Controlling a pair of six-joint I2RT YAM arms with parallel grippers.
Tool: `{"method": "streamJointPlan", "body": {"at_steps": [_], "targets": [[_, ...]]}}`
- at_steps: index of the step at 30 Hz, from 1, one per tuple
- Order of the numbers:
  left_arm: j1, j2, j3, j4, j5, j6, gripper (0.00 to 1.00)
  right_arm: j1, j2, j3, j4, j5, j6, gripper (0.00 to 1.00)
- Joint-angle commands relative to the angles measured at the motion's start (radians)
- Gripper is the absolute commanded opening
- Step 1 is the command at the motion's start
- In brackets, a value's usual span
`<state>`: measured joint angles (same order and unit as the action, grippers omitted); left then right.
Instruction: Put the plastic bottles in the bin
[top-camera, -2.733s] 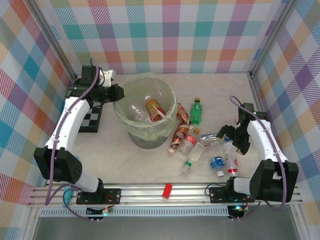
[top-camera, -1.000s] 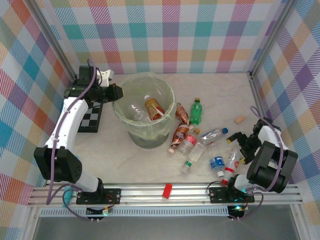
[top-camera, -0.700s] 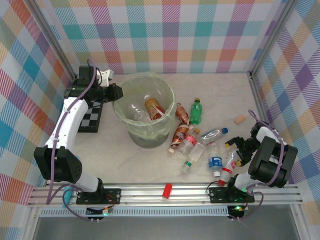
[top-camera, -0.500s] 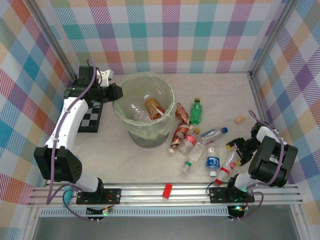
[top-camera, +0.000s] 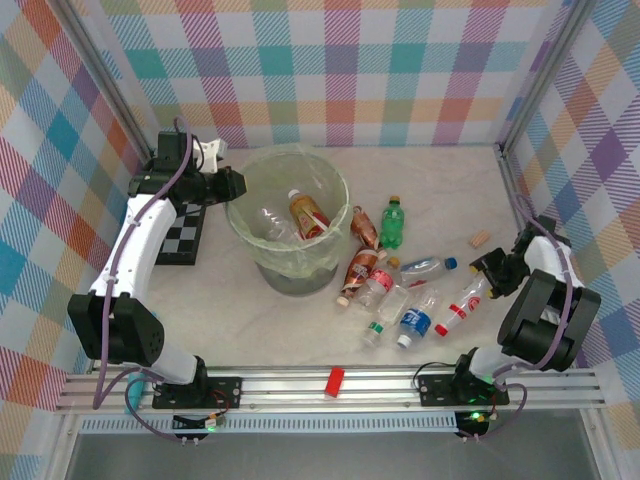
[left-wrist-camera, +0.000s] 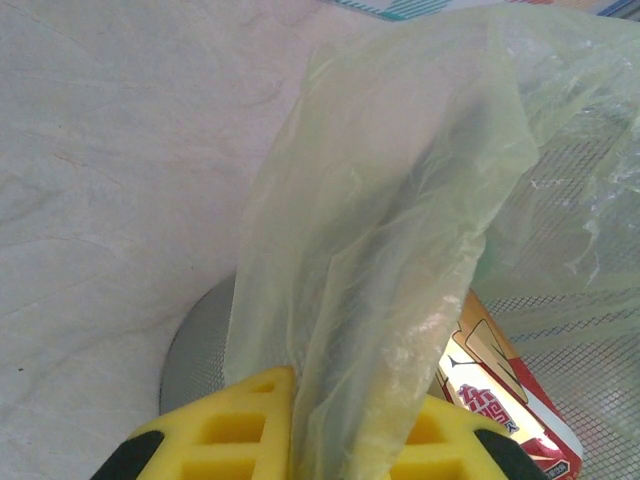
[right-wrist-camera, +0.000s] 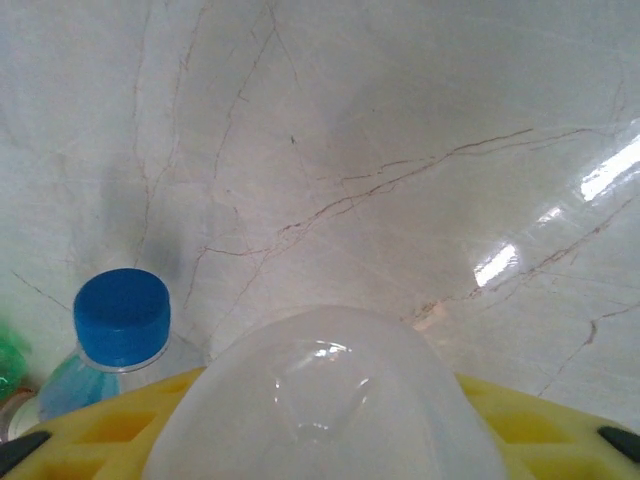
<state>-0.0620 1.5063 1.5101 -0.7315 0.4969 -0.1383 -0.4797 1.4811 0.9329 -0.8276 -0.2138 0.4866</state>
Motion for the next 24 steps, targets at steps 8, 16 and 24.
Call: {"method": "streamJointPlan", "body": {"at_steps": [8,16,24], "targets": [[0.016,-0.017,-0.004,0.009,0.053,-0.027,0.15,-0.020,-0.168,0.155,-0.015,-0.026,0.081,0.45],[0.016,-0.016,-0.005,0.015,0.057,-0.033,0.15,-0.019,-0.252,0.389,-0.031,-0.113,0.132,0.41],[0.011,-0.011,-0.002,0.010,0.057,-0.031,0.15,0.156,-0.268,0.607,0.012,-0.119,0.217,0.35]]}}
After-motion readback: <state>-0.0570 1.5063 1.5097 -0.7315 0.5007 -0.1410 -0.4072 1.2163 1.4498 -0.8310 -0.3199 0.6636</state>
